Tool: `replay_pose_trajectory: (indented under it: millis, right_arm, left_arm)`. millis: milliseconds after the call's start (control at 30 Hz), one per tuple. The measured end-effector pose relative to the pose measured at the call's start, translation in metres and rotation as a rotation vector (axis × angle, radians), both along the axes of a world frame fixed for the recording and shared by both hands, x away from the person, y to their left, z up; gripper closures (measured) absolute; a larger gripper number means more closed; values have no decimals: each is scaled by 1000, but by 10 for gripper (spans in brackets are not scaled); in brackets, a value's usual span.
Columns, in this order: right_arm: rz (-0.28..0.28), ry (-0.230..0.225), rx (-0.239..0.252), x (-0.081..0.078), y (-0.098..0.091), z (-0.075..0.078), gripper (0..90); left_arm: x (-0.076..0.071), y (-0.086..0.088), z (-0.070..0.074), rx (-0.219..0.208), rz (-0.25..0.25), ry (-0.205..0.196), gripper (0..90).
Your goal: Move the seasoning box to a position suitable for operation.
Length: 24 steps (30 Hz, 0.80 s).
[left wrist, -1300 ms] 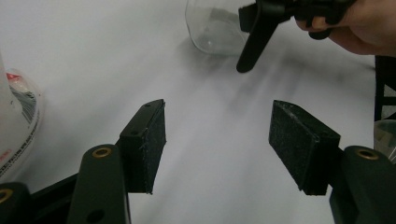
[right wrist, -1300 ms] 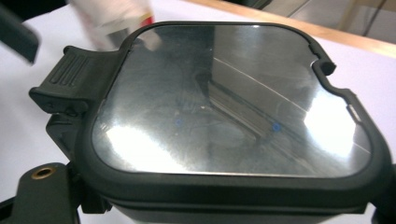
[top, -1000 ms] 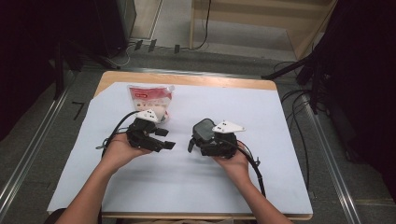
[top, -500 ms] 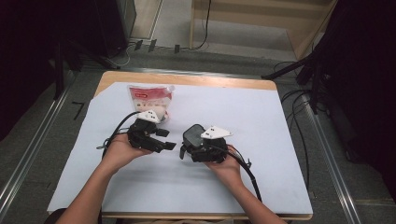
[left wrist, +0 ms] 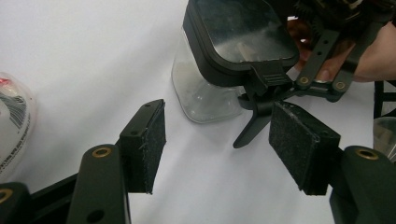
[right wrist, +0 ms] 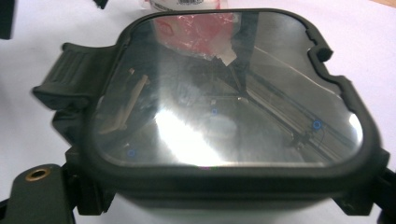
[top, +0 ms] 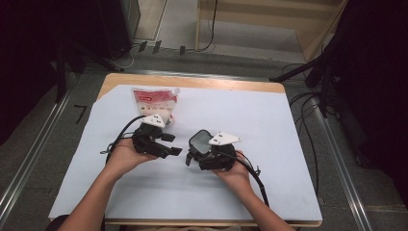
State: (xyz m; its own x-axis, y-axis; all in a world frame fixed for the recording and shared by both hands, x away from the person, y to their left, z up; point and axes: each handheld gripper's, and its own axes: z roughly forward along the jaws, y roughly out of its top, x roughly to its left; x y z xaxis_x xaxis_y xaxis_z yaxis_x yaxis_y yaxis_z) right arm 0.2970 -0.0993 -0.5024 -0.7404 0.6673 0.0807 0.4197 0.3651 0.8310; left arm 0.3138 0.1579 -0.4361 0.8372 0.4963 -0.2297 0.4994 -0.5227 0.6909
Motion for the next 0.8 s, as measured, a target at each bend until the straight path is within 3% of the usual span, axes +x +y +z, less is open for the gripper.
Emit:
replay_pose_trajectory:
  millis: [533, 767, 800]
  right_arm:
    - [41, 70, -28, -14, -25, 14, 156]
    - [43, 43, -21, -23, -43, 27, 233]
    - [37, 47, -11, -23, -48, 29, 286]
  left_arm:
    - [0, 0, 1, 3, -5, -4, 379]
    - [0, -1, 0, -9, 18, 6, 382]
    - [0, -1, 0, -5, 23, 9, 388]
